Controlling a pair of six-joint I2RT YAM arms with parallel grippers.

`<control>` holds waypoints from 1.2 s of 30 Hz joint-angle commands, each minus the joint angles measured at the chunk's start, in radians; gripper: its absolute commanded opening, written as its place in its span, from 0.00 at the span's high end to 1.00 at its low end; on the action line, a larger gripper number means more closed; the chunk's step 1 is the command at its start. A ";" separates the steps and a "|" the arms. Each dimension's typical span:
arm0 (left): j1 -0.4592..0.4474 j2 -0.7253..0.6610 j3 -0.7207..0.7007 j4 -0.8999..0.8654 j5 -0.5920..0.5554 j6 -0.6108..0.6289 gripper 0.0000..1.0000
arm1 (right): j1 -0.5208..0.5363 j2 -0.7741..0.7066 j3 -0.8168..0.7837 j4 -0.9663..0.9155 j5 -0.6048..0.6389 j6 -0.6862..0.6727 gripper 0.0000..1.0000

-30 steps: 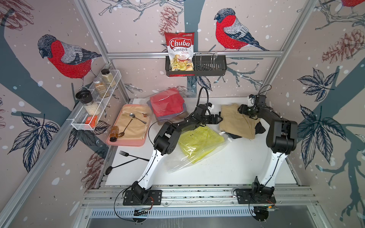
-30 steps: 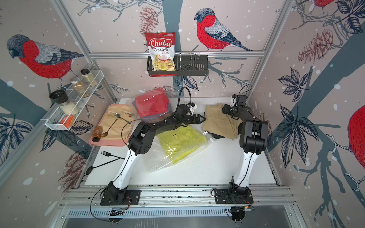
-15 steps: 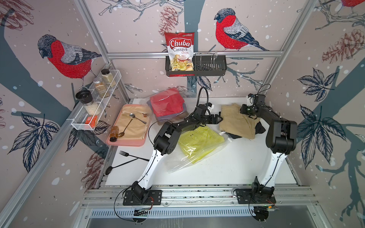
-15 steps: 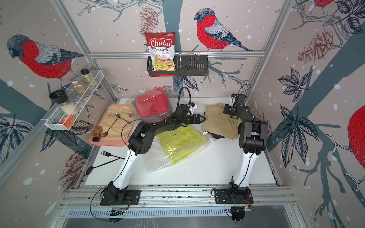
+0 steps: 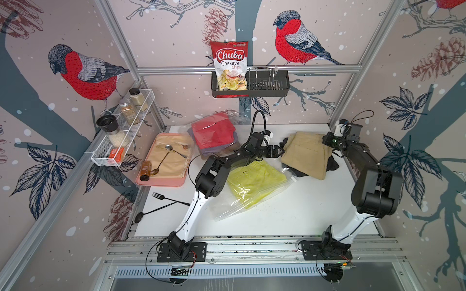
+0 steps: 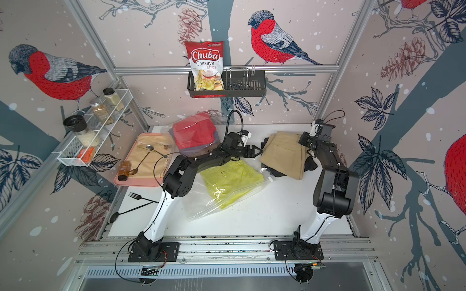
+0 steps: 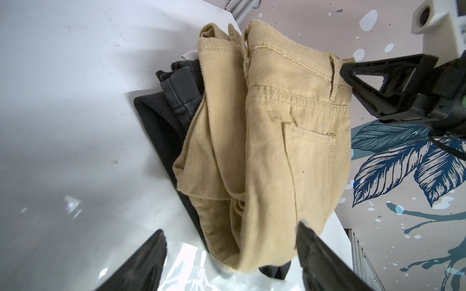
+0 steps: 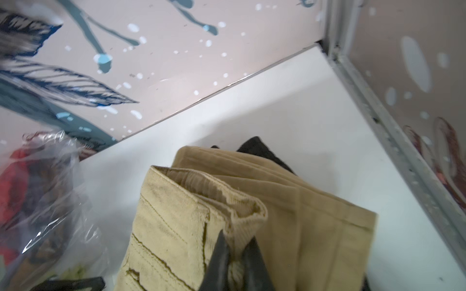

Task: Take the trousers out of the vacuum bag
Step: Adjust the trousers at the center of the board.

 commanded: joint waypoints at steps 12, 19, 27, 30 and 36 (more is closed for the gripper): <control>-0.017 0.004 0.014 0.025 0.035 -0.002 0.17 | -0.032 0.214 0.174 0.065 -0.034 0.070 0.94; -0.038 0.014 0.049 -0.075 0.031 0.068 0.18 | -0.034 0.189 0.138 0.054 0.062 0.088 0.31; -0.050 0.017 0.022 -0.126 0.000 0.114 0.07 | -0.100 0.110 -0.018 0.118 -0.030 0.115 0.00; -0.051 0.016 0.011 -0.111 0.002 0.112 0.02 | -0.126 0.106 -0.077 0.177 -0.093 0.122 0.00; -0.044 0.049 0.033 -0.018 0.075 0.048 0.02 | -0.132 0.173 -0.045 0.204 -0.207 0.120 0.03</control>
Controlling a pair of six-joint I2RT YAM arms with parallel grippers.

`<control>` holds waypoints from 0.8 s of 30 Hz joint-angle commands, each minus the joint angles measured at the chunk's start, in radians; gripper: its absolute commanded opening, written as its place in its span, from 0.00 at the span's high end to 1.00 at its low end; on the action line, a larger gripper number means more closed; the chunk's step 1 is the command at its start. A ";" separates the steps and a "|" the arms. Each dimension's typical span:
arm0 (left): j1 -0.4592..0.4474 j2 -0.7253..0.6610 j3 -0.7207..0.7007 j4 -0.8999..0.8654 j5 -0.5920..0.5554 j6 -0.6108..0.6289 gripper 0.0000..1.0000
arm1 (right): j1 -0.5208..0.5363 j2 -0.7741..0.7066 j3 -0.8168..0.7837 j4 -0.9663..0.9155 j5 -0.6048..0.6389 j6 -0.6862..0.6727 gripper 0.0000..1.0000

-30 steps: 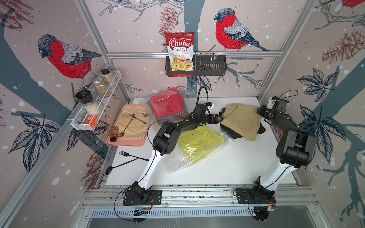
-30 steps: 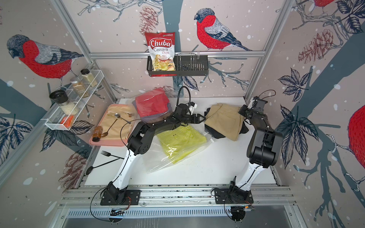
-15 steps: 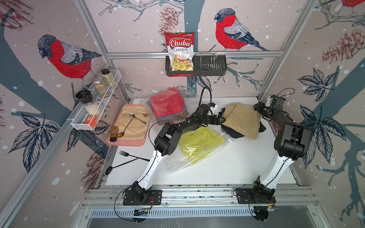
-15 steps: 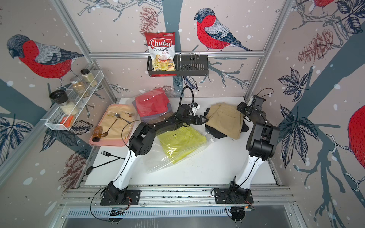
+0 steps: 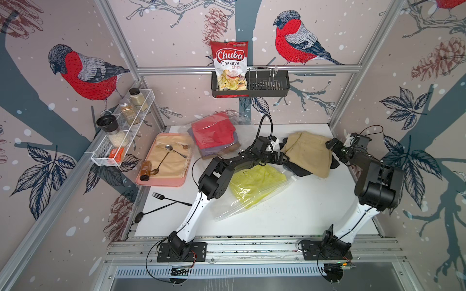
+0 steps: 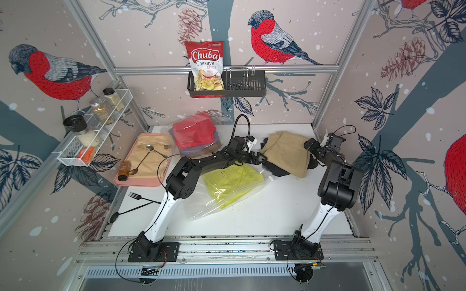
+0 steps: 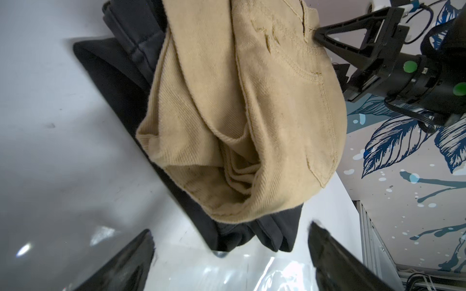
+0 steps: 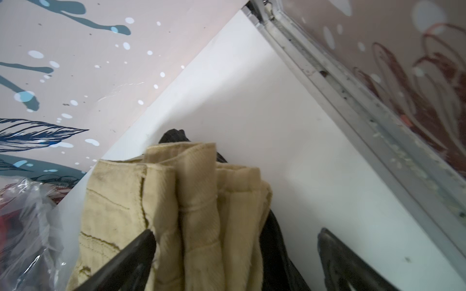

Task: Take the trousers out of the vacuum bag
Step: Adjust the trousers at the center of the board.

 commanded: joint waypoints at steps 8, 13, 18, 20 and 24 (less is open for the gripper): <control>0.018 0.043 0.010 0.231 0.140 -0.166 0.09 | -0.006 0.058 0.017 0.104 -0.165 0.020 0.35; 0.018 0.062 0.028 0.272 0.156 -0.214 0.08 | -0.012 0.071 0.021 0.119 -0.190 0.034 0.57; 0.017 0.089 0.051 0.273 0.151 -0.239 0.06 | -0.010 0.071 0.017 0.126 -0.192 0.043 0.73; 0.016 0.102 0.065 0.280 0.152 -0.254 0.07 | -0.010 0.069 0.011 0.133 -0.193 0.049 0.82; 0.010 0.135 0.109 0.281 0.148 -0.276 0.09 | -0.009 0.064 0.009 0.139 -0.203 0.052 0.93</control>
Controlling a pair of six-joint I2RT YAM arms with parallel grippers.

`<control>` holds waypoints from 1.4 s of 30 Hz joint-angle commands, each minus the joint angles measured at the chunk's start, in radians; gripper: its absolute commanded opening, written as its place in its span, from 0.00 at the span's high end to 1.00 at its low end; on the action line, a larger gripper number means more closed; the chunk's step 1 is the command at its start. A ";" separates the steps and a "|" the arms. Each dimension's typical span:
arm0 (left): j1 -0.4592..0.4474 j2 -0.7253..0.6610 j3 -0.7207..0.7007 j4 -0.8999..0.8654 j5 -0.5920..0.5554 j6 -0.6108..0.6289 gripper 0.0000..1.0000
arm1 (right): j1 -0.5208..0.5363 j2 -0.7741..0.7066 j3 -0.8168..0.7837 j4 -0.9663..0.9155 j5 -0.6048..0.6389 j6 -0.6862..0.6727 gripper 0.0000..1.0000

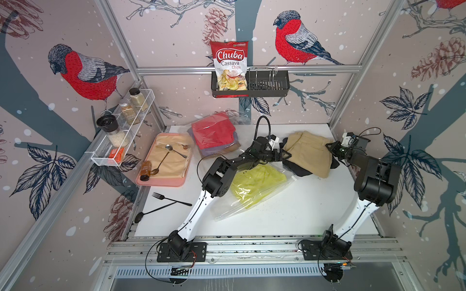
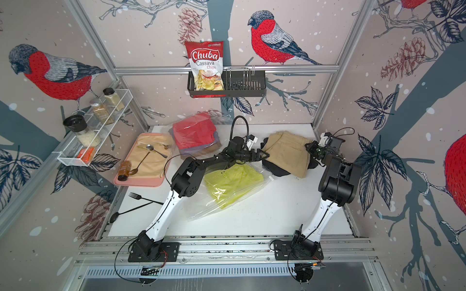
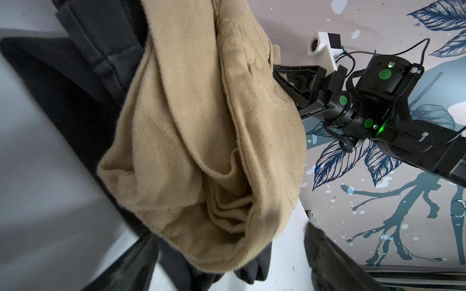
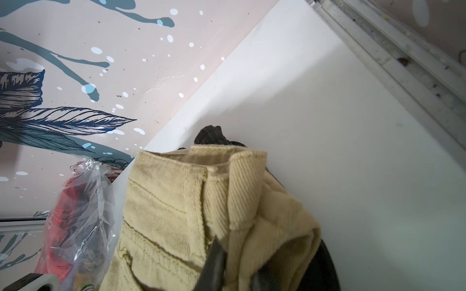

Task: Take the trousers out of the vacuum bag
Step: Adjust the trousers at the center of the board.

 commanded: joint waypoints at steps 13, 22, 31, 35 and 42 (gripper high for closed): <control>-0.015 0.045 0.117 0.044 -0.006 -0.065 0.86 | 0.008 -0.027 0.028 0.053 -0.029 0.018 1.00; -0.040 -0.106 -0.030 0.129 -0.016 -0.102 1.00 | 0.045 0.005 0.195 -0.021 -0.001 -0.008 1.00; -0.104 -0.096 -0.027 0.146 -0.036 -0.137 1.00 | 0.114 0.084 0.419 -0.152 0.070 -0.084 1.00; -0.123 -0.071 -0.024 0.157 -0.034 -0.158 1.00 | 0.135 0.138 0.525 -0.215 0.079 -0.112 1.00; -0.136 -0.068 -0.074 0.155 -0.035 -0.159 1.00 | 0.164 0.155 0.491 -0.297 0.230 -0.150 1.00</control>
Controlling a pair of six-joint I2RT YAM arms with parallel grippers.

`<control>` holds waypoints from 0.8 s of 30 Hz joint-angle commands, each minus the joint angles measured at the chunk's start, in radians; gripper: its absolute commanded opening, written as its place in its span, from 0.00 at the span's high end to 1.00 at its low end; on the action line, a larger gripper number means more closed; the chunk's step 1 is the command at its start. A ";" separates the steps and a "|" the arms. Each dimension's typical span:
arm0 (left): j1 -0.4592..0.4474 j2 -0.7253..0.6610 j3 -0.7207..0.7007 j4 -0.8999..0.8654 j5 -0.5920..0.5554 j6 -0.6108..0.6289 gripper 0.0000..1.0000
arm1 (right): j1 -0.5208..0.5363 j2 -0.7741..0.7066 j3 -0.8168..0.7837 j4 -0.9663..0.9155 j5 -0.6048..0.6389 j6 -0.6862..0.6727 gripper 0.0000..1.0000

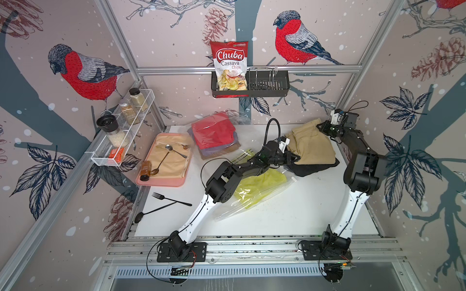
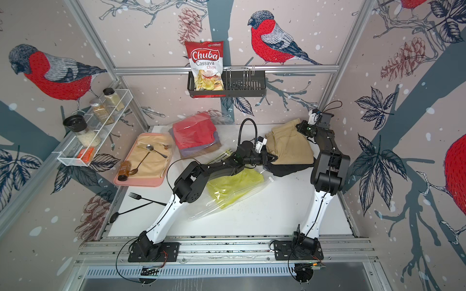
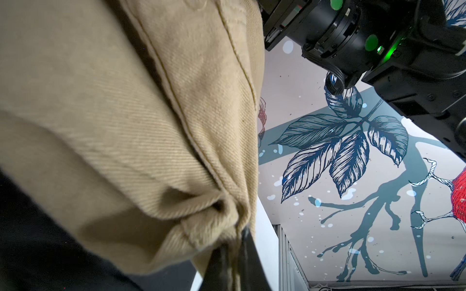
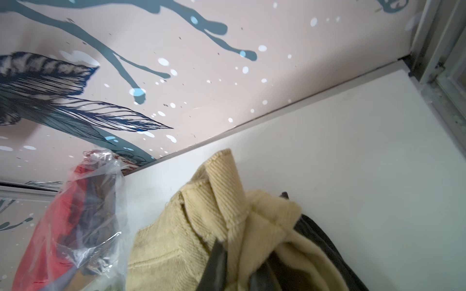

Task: Take the trousers out of the vacuum bag
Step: Adjust the trousers at the center of the board.

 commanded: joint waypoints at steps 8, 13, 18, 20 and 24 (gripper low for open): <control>-0.013 -0.019 -0.101 0.038 0.076 0.000 0.86 | -0.065 -0.001 -0.082 0.061 0.145 0.039 0.49; -0.018 -0.038 -0.135 0.085 0.077 -0.035 0.66 | -0.067 -0.044 -0.106 0.073 0.157 0.056 0.17; -0.018 -0.067 -0.140 0.086 0.077 -0.035 0.65 | -0.068 -0.175 -0.281 0.121 0.169 0.080 0.17; -0.018 -0.069 -0.133 0.084 0.080 -0.034 0.65 | -0.073 -0.244 -0.397 0.145 0.160 0.092 0.16; -0.018 -0.066 -0.123 0.075 0.087 -0.030 0.65 | -0.080 -0.358 -0.571 0.170 0.241 0.103 0.15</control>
